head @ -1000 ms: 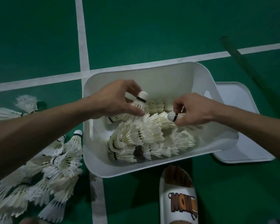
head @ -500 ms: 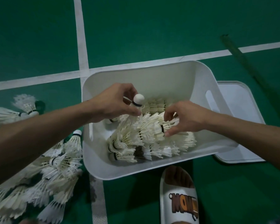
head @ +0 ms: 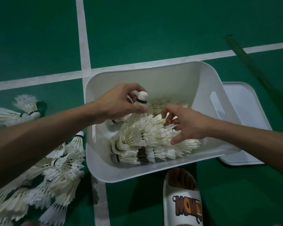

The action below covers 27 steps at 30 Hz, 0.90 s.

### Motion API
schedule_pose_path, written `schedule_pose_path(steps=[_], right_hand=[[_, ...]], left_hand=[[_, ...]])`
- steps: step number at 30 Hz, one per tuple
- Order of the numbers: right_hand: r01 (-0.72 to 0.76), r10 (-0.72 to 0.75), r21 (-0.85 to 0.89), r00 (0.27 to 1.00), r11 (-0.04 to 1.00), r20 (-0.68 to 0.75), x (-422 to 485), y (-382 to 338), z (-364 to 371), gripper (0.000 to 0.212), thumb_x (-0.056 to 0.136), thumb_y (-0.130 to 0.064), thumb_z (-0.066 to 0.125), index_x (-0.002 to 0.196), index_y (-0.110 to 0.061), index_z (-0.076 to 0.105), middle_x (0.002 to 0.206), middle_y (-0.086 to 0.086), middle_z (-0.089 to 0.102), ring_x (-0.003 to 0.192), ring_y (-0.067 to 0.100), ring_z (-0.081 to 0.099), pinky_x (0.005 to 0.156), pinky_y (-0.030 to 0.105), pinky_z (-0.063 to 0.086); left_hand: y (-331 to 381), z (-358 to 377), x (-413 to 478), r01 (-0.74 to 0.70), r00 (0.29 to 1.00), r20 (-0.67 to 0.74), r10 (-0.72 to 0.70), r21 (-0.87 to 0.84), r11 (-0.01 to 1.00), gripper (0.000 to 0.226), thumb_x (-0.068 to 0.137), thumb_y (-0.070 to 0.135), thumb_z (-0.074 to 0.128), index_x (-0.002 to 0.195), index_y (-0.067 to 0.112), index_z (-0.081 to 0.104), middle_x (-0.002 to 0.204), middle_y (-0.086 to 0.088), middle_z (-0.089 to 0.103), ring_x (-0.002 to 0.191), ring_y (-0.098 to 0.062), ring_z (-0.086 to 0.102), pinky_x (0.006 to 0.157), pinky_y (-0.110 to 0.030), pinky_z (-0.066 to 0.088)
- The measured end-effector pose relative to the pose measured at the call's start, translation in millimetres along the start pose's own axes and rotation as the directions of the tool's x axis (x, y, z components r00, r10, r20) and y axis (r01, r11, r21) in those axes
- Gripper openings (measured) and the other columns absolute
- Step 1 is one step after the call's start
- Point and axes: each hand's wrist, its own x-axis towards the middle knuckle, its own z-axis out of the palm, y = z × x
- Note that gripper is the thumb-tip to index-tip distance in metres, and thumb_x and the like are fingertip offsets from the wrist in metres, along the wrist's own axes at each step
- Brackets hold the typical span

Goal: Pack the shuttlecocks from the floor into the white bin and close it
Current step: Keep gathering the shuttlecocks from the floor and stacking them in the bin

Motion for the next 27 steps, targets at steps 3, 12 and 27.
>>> schedule_pose_path(steps=[3,12,27], right_hand=[[0.009,-0.009,0.008,0.999,1.000,-0.036,-1,3,-1,0.067,0.057,-0.012,0.091,0.098,-0.040,0.045,0.100,-0.006,0.060,0.097,0.018,0.064,0.080,0.038,0.057],[0.031,-0.011,0.209,0.995,0.978,-0.097,-16,-3,-33,0.078,0.045,-0.031,0.089,0.111,-0.036,0.049,0.115,-0.009,0.058,0.108,0.009,0.061,0.089,0.036,0.055],[-0.089,-0.014,-0.460,0.976,0.884,-0.216,-20,-2,-52,0.052,0.066,-0.018,0.080,0.112,-0.028,0.059,0.098,-0.004,0.055,0.085,0.017,0.053,0.073,0.031,0.045]], left_hand=[[0,2,0,-0.015,1.000,0.015,0.016,-0.015,1.000,0.033,0.074,0.029,0.078,0.102,0.025,0.062,0.094,0.002,0.066,0.079,-0.014,0.063,0.069,-0.030,0.049],[12,7,4,-0.081,0.996,0.028,0.083,-0.074,0.994,0.032,0.070,0.026,0.082,0.089,0.013,0.060,0.092,-0.002,0.068,0.063,-0.004,0.060,0.061,-0.023,0.048],[18,57,30,-0.247,0.958,0.228,0.171,0.364,0.898,0.064,0.070,0.043,0.079,0.115,0.022,0.038,0.120,0.000,0.050,0.104,-0.015,0.050,0.090,-0.031,0.047]])
